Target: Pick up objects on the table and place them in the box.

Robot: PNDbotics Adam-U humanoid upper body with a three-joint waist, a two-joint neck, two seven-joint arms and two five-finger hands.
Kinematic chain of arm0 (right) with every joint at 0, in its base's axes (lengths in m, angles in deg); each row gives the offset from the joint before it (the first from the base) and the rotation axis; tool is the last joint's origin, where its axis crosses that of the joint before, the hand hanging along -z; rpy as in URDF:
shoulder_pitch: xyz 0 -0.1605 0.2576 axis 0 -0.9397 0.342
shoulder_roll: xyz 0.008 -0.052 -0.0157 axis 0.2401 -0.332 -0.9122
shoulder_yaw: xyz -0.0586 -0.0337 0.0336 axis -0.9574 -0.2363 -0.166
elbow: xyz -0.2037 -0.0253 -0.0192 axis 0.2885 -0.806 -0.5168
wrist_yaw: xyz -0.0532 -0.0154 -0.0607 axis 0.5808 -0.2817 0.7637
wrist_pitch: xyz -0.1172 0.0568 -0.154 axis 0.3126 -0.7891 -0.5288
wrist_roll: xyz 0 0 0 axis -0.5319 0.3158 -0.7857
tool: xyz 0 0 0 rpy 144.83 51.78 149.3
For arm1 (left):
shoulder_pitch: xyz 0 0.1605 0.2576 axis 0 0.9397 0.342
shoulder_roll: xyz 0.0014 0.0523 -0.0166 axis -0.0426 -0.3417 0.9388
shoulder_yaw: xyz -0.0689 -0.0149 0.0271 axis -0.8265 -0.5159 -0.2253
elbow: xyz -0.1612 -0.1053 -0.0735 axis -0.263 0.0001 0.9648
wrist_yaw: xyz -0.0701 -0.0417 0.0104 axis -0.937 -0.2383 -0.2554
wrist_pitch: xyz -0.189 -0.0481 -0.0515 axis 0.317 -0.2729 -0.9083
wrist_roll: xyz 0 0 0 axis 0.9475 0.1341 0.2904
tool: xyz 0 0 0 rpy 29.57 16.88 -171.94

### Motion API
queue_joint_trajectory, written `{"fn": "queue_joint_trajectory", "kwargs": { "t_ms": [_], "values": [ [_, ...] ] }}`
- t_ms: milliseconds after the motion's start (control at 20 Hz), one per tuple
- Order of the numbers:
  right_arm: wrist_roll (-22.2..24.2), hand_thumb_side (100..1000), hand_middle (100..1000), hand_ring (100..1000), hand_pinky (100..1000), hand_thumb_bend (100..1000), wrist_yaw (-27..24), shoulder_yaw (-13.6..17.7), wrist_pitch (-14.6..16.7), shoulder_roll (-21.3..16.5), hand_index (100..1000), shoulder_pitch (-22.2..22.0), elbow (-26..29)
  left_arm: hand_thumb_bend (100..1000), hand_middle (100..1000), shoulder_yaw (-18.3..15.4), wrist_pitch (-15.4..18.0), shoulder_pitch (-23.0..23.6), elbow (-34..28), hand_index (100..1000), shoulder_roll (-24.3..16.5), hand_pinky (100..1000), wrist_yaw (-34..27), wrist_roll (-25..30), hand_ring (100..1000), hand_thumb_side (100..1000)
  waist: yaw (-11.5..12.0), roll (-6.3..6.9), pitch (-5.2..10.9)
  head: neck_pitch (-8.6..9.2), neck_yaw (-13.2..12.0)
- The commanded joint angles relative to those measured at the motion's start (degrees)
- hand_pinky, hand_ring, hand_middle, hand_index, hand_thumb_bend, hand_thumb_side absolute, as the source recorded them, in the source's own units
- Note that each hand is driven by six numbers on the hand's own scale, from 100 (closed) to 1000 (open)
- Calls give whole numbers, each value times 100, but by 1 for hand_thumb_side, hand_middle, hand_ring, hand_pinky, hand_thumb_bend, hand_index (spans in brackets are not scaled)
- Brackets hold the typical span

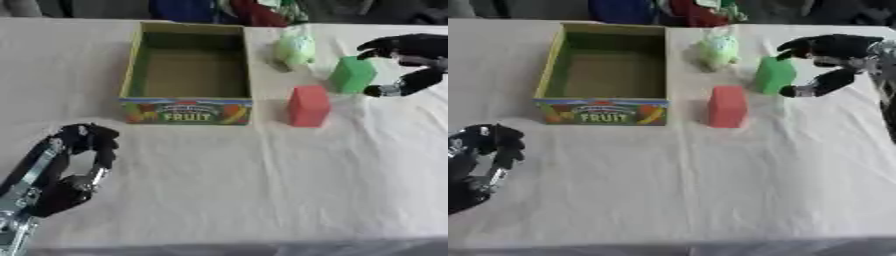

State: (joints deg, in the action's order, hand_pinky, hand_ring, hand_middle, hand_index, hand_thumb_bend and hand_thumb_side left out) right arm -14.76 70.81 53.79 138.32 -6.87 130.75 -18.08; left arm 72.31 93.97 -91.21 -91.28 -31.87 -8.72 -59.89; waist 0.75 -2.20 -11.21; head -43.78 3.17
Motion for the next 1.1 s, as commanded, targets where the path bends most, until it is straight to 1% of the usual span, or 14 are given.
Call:
{"fn": "queue_joint_trajectory", "kwargs": {
  "t_ms": [50,550,800,1100],
  "values": [
    [-117,1000,992,1000,916,468,104,99,0,-183,998,112,-45,100,547,14,6,-53,-93,737,-136,584,-13,24,530,406,1,7,67,-30,29],
    [-307,1000,985,1000,888,461,240,157,-140,-254,1000,86,-68,100,548,25,18,-52,-98,737,-130,585,-8,42,530,404,19,37,42,-34,78],
    [-371,1000,985,1000,887,466,203,189,-107,-260,1000,139,-64,100,548,33,20,-52,-91,738,-129,586,-3,55,530,403,22,35,39,-34,92],
    [-346,1000,984,1000,886,469,82,221,-91,-269,1000,203,-73,100,549,37,27,-55,-87,738,-134,586,-8,72,531,403,31,24,44,-34,106]
  ]
}}
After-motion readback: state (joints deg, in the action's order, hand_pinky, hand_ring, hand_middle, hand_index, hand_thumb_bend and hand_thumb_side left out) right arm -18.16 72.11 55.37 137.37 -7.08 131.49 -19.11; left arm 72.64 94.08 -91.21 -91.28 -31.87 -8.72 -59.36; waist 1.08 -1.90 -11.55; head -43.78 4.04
